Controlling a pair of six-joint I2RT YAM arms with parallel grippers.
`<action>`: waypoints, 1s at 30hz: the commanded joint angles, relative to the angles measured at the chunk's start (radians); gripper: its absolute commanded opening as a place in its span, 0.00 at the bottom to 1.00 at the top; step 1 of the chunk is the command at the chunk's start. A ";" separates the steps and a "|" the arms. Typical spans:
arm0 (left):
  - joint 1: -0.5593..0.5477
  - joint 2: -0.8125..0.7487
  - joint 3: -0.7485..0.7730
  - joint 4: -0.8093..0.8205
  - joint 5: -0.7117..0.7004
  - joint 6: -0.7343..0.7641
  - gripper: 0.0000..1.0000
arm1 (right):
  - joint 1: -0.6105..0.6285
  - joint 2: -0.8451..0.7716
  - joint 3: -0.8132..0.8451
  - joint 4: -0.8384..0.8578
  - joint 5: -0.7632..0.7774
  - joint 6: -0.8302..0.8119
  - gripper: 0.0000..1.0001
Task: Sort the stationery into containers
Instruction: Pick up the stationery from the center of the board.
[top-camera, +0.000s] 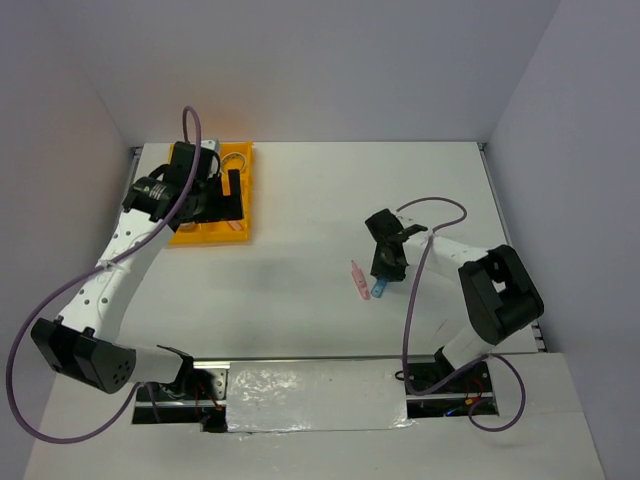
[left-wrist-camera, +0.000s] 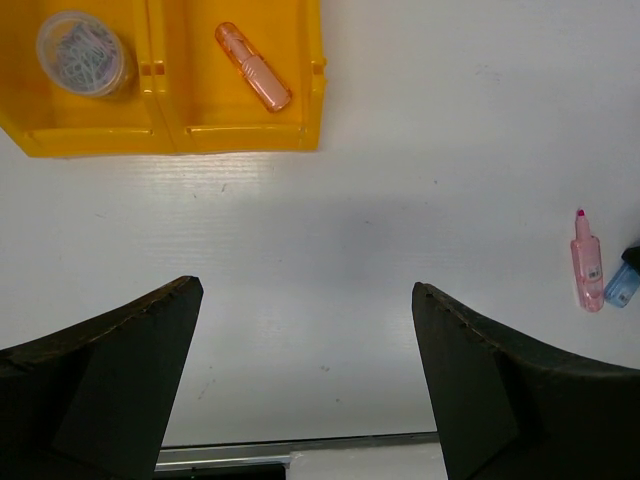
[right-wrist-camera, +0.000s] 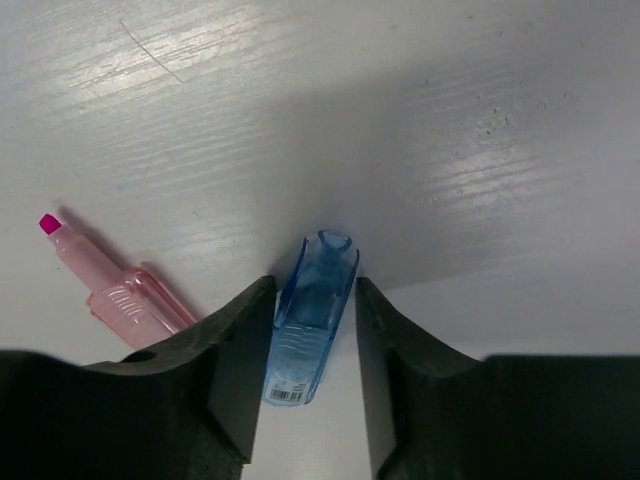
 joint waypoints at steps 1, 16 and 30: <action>-0.001 0.017 0.016 0.018 0.026 0.030 0.99 | 0.018 0.009 -0.064 0.044 -0.015 0.049 0.42; -0.008 0.022 0.059 0.111 0.304 0.014 0.99 | 0.016 -0.237 0.037 -0.092 0.104 0.042 0.00; -0.409 0.027 -0.005 0.652 0.438 -0.201 0.96 | 0.162 -0.507 0.484 -0.264 0.112 0.143 0.00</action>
